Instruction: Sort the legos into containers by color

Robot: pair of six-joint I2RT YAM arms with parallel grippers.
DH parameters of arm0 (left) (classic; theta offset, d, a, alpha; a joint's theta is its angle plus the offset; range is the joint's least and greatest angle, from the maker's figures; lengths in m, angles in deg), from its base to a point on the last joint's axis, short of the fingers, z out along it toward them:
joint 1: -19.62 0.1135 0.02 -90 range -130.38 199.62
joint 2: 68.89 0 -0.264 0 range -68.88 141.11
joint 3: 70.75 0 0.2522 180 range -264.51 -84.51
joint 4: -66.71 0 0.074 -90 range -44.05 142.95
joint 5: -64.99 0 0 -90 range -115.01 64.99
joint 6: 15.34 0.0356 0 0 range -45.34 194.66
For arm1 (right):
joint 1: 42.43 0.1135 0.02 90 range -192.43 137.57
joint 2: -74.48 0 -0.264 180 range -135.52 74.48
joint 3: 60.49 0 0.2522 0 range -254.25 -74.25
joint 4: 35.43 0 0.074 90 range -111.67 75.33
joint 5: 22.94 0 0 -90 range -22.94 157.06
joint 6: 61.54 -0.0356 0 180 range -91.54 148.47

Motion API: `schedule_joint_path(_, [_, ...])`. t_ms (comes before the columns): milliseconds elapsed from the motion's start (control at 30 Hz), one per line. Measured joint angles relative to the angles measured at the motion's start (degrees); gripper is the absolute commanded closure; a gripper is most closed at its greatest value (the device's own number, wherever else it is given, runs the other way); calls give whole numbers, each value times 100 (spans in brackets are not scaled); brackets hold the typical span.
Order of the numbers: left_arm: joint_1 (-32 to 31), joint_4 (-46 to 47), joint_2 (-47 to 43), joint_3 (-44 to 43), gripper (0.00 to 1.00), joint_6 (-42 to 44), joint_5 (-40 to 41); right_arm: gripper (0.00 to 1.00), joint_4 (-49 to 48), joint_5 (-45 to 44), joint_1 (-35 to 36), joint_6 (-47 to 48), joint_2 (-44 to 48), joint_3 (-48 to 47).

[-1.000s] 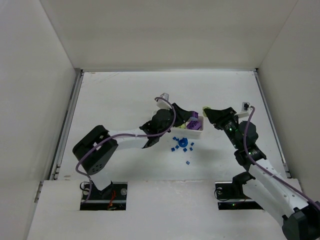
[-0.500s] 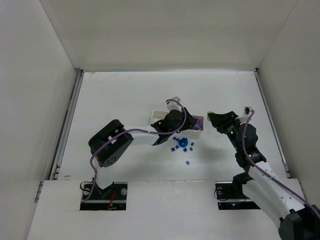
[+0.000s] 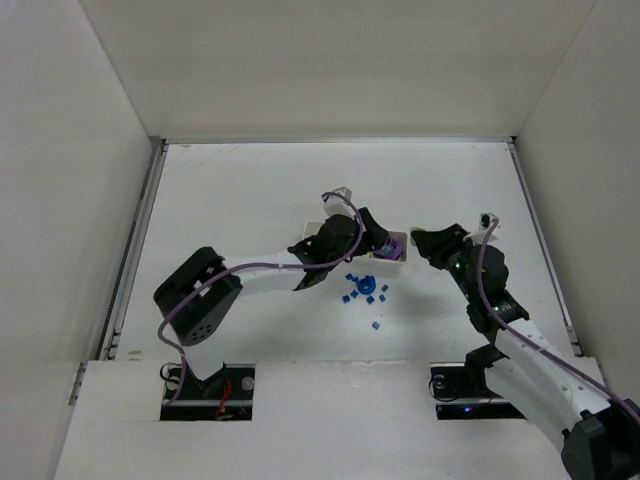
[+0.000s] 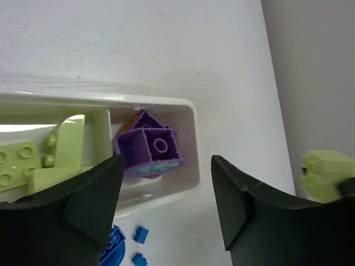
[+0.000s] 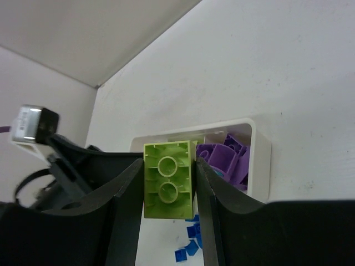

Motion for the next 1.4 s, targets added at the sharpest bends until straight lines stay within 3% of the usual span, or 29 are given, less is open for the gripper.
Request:
schedule_joint_path(267, [671, 149, -1519, 761, 48, 94, 28, 74, 205, -483, 929, 238, -708, -472])
schedule_joint_path(533, [1495, 164, -2778, 1897, 54, 157, -109, 74, 396, -992, 2177, 776, -2553, -1797])
schedule_joint_path(767, [2133, 101, -3484, 2758, 53, 243, -341, 70, 562, -1392, 2310, 1115, -3792, -2411])
schedule_joint_path(833, [2229, 50, -3681, 2955, 52, 289, -372, 67, 678, -1480, 2308, 1217, -4089, -2605])
schedule_joint_path(1000, [2387, -13, -3976, 3195, 52, 391, -398, 49, 774, -1609, 2308, 1346, -4649, -3021])
schedule_joint_path(1200, [2240, -216, -4148, 3233, 58, 507, -433, 39, 815, -1773, 2312, 1368, -4704, -3101])
schedule_joint_path(1300, [1856, -376, -4297, 3233, 62, 623, -431, 45, 833, -1821, 2312, 1375, -4577, -3097])
schedule_joint_path(1400, [1165, -479, -4385, 3244, 63, 789, -407, 66, 848, -1864, 2326, 1386, -4140, -2935])
